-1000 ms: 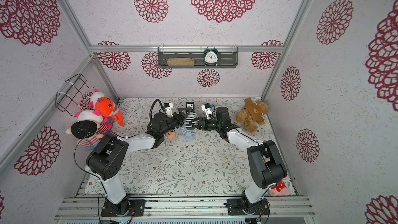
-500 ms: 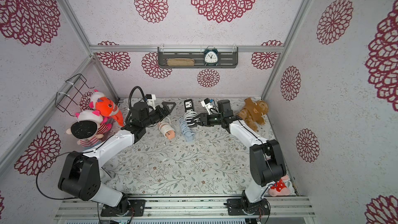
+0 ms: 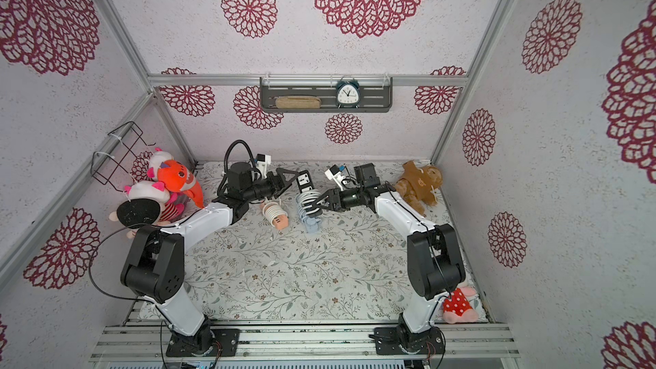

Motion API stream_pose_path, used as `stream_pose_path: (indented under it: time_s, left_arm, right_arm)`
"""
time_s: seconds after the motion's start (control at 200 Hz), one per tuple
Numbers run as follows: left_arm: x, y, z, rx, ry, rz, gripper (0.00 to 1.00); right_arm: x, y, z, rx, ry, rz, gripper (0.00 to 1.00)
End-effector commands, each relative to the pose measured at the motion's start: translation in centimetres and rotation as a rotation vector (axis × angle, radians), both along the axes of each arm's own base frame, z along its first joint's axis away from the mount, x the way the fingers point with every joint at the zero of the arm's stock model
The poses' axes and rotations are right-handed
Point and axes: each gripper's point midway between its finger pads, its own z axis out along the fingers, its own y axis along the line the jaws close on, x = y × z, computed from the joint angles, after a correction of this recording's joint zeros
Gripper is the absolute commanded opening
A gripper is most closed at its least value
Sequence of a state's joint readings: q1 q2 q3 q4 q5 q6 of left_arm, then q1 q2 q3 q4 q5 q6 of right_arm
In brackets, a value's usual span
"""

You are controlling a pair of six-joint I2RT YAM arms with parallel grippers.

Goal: Unwrap the cord wrapped around the power strip
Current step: Adjust the power strip.

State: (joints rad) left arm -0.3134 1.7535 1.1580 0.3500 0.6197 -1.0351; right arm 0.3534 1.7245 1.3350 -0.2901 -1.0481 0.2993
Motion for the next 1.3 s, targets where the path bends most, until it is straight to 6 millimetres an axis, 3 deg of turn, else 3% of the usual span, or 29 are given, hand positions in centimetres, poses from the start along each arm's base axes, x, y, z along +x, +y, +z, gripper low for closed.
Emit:
stream_pose_path:
  time_s: [0.0,0.13,0.24,0.465,0.946,0.981,1.131,1.211,1.296]
  left_arm:
    - [-0.1,-1.1,2.0,-0.085,-0.063,-0.048,0.83]
    - [-0.7,-2.1,2.3,-0.083,-0.072,-0.095,0.86]
    - [-1.1,-2.5,2.2,-0.091,-0.061,-0.117,0.81]
    - [-1.3,-3.0,2.4,-0.128,-0.052,-0.13,0.56]
    - [-0.7,-3.2,2.0,-0.169,-0.028,-0.112,0.27]
    - [-0.7,-3.1,1.9,-0.168,-0.025,-0.104,0.23]
    - [0.1,-2.1,1.3,-0.184,0.017,-0.032,0.09]
    - [0.5,-1.5,1.1,-0.198,0.047,0.014,0.0]
    - [1.0,-1.0,0.9,-0.214,0.075,0.058,0.0]
  right_arm:
    - [-0.5,0.7,3.4,0.079,-0.101,0.08,0.23]
    - [-0.5,0.9,3.5,0.081,-0.099,0.097,0.23]
    - [-0.4,1.2,3.5,0.076,-0.094,0.111,0.23]
    - [-0.1,1.7,3.6,0.082,-0.093,0.132,0.23]
    - [0.8,2.4,3.3,0.078,-0.068,0.161,0.24]
    - [1.0,2.3,3.2,0.071,-0.068,0.154,0.28]
    - [2.6,1.2,3.2,0.026,-0.08,0.094,0.63]
    - [3.5,0.2,3.5,-0.005,-0.106,0.058,0.73]
    - [4.5,-1.4,3.8,-0.033,-0.138,0.009,0.79]
